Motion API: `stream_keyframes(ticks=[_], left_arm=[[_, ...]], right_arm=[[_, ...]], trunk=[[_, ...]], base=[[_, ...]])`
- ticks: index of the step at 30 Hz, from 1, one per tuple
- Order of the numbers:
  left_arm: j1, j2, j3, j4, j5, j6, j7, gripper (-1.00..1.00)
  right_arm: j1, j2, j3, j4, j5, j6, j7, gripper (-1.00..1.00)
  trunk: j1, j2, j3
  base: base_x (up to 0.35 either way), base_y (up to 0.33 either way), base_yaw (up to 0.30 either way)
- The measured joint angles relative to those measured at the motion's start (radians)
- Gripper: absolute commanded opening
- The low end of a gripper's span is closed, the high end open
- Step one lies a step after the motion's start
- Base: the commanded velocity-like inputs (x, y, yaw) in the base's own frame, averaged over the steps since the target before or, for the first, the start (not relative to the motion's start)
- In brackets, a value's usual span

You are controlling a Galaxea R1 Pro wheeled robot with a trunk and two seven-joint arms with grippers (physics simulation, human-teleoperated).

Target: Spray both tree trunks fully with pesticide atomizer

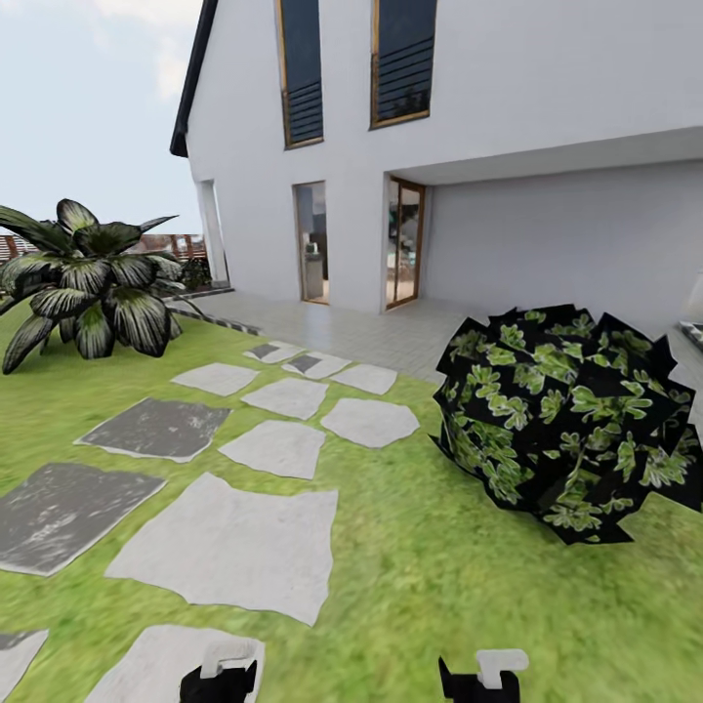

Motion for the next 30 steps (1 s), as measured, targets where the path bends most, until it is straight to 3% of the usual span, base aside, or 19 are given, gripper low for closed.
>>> stream_keyframes(ticks=[17,30], left_arm=[[0.0,0.0,-0.001,0.0,0.001,0.0,0.0,1.0],[0.0,0.0,-0.001,0.0,0.0,0.0,0.0,1.0]], right_arm=[[0.0,0.0,0.0,0.0,0.0,0.0,-0.001,1.0],[0.0,0.0,0.0,0.0,0.0,0.0,-0.001,1.0]], trunk=[[0.0,0.0,0.0],[0.0,0.0,-0.005]], base=[[0.331,-0.111,0.013],[0.32,-0.166,0.205]])
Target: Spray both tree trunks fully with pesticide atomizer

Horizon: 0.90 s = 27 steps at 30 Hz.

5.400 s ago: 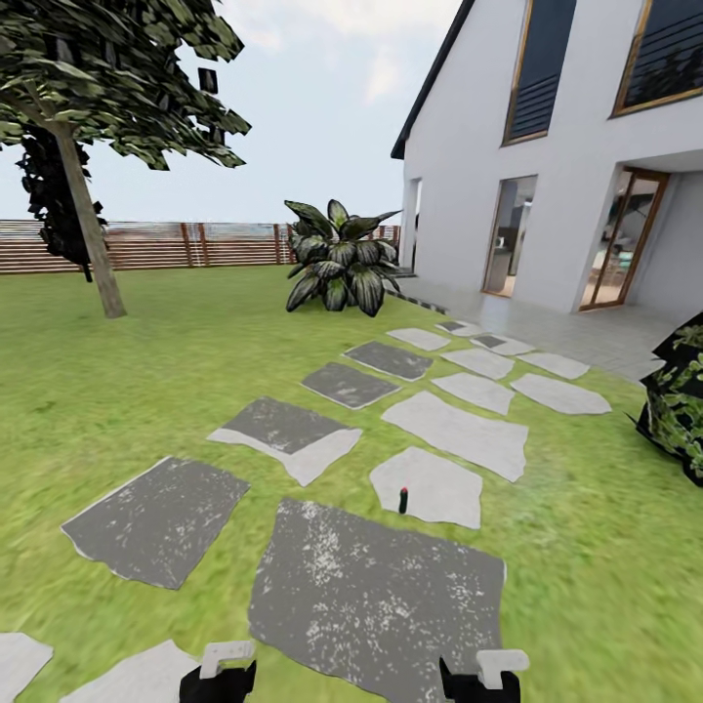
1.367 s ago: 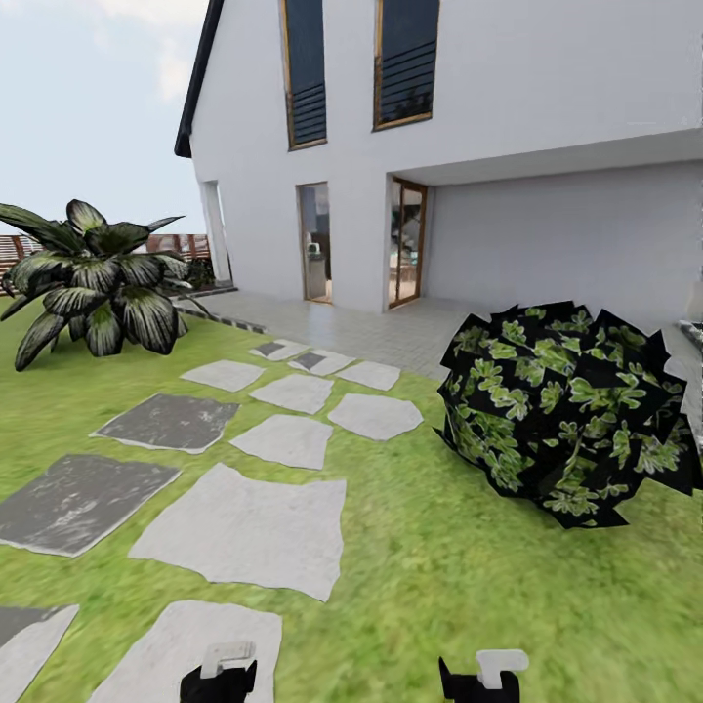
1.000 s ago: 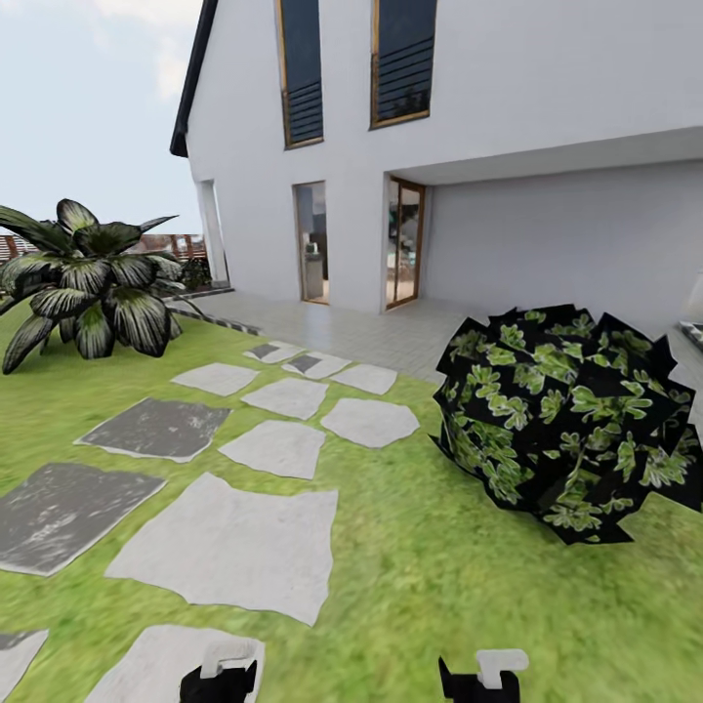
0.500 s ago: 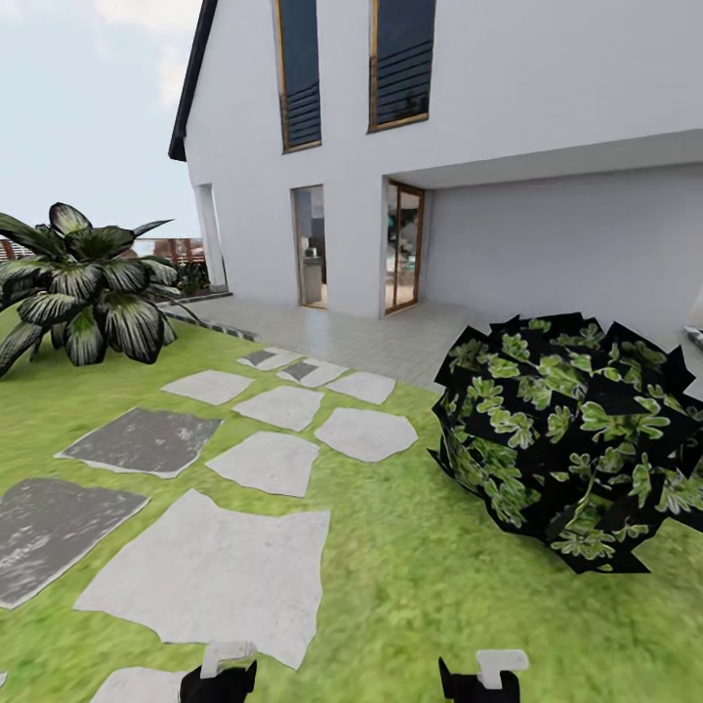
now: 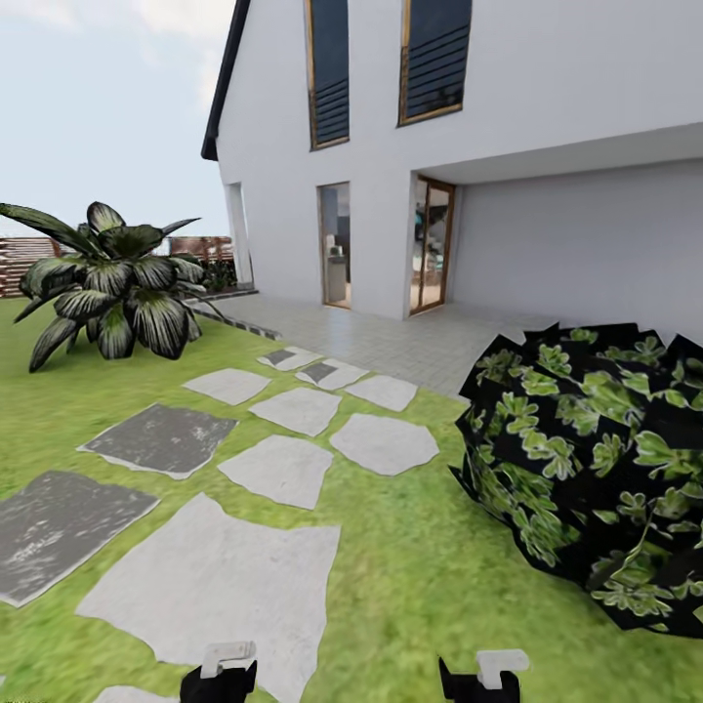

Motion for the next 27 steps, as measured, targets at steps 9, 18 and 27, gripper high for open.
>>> stream_keyframes(ticks=[9,18,27], left_arm=[[0.0,0.0,0.0,0.0,0.0,0.0,0.0,1.0],[0.0,0.0,0.0,0.0,0.0,0.0,0.0,1.0],[0.0,0.0,0.0,0.0,0.001,0.0,0.0,1.0]], right_arm=[[0.0,0.0,0.0,0.0,0.0,0.0,0.0,1.0],[0.0,0.0,0.0,0.0,0.0,0.0,0.0,1.0],[0.0,0.0,0.0,0.0,0.0,0.0,0.0,1.0]], trunk=[[0.0,0.0,-0.003],[0.0,0.0,-0.003],[0.0,0.0,-0.003]], base=[[0.309,-0.181,0.166],[0.308,-0.182,0.007],[0.308,-0.174,0.003]])
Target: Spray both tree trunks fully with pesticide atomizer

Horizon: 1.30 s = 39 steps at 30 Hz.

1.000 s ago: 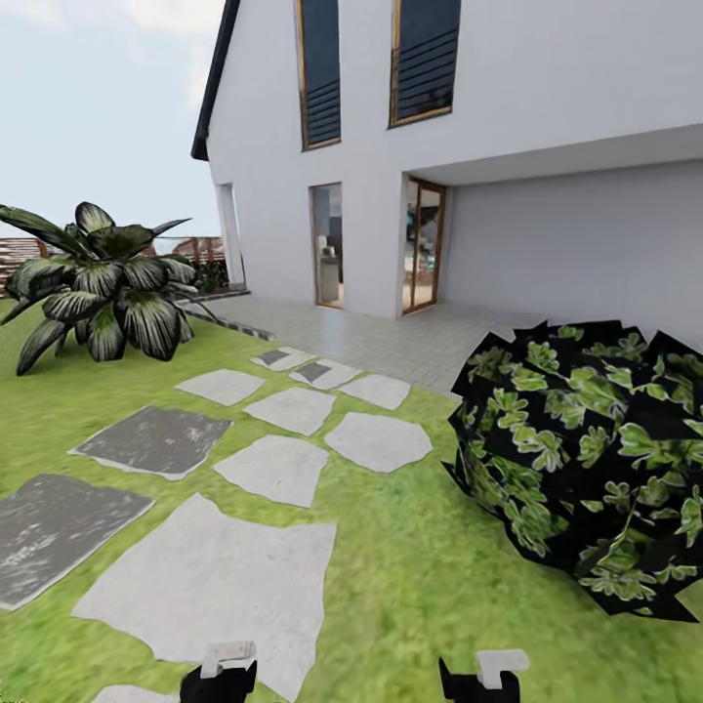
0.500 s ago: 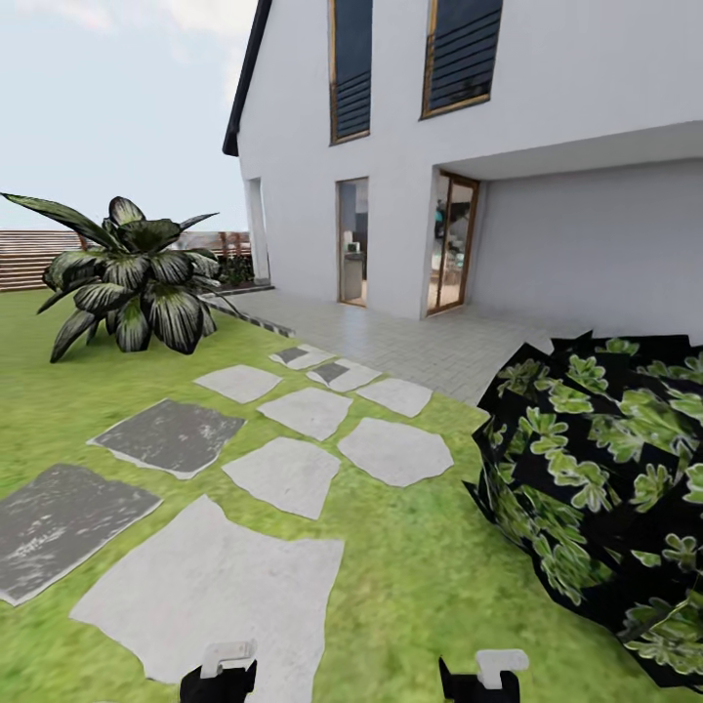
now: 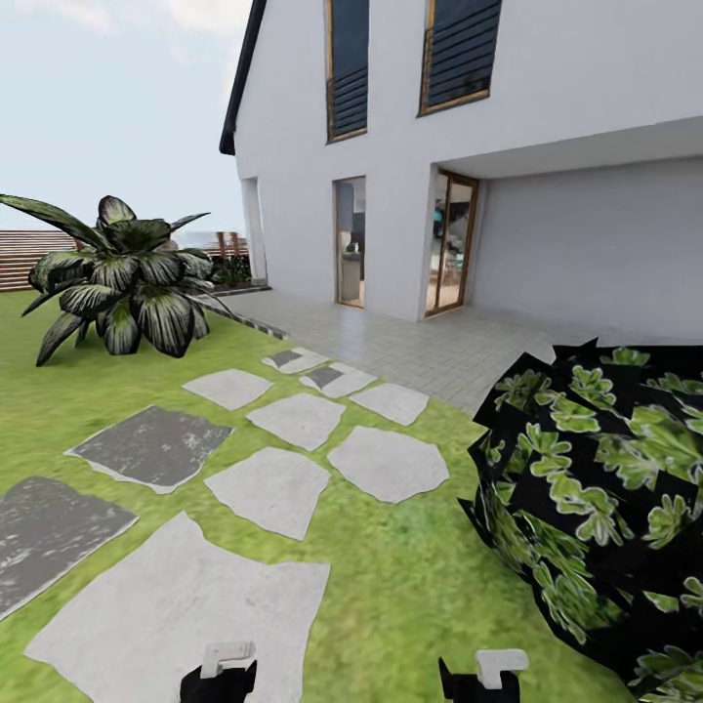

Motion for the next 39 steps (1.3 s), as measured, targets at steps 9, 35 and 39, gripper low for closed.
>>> stream_keyframes(ticks=[9,35,39], left_arm=[[0.0,0.0,0.0,0.0,0.0,0.0,0.0,1.0],[0.0,0.0,0.0,0.0,0.0,0.0,0.0,1.0],[0.0,0.0,0.0,0.0,0.0,0.0,0.0,1.0]], right_arm=[[0.0,0.0,0.0,0.0,0.0,0.0,0.0,1.0],[0.0,0.0,0.0,0.0,0.0,0.0,0.0,1.0],[0.0,0.0,0.0,0.0,0.0,0.0,0.0,1.0]], trunk=[[0.0,0.0,0.0],[0.0,0.0,0.0],[0.0,0.0,0.0]], base=[[0.332,-0.053,0.208],[0.336,-0.023,0.276],[0.296,-0.14,0.277]])
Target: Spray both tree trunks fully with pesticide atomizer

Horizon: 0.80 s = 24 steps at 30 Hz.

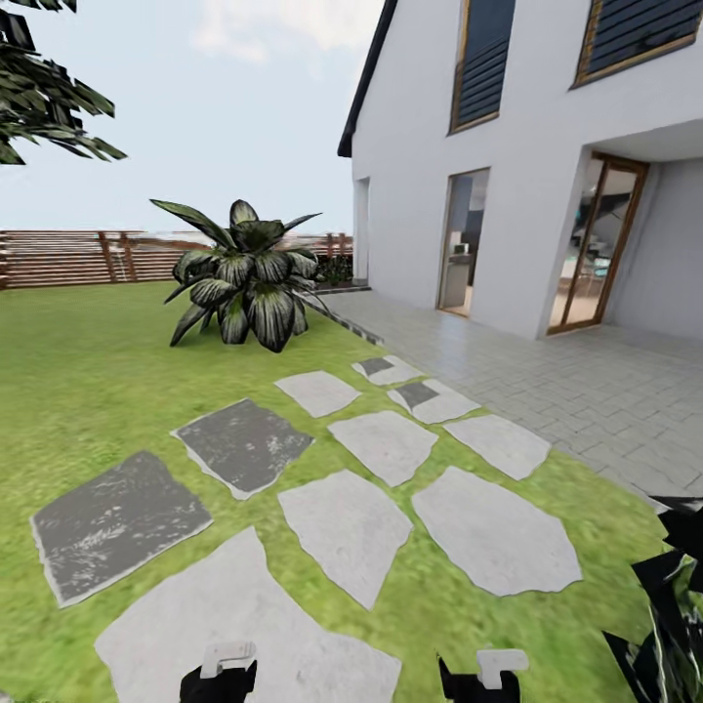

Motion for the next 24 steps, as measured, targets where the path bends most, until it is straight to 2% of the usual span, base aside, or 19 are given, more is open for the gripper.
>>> stream_keyframes(ticks=[4,17,24], left_arm=[[0.0,0.0,0.0,0.0,0.0,0.0,0.0,1.0],[0.0,-0.001,0.0,0.0,0.0,-0.002,0.0,1.0],[0.0,-0.002,0.0,0.0,0.0,-0.001,0.0,1.0]], right_arm=[[0.0,0.0,0.0,0.0,0.0,0.0,0.0,1.0],[0.0,0.0,0.0,0.0,0.0,0.0,0.0,1.0],[0.0,0.0,0.0,0.0,0.0,0.0,0.0,1.0]], trunk=[[0.0,0.0,0.0],[0.0,0.0,0.0],[0.0,0.0,0.0]], base=[[0.24,-0.132,0.277],[0.027,-0.011,0.277],[0.181,-0.112,0.277]])
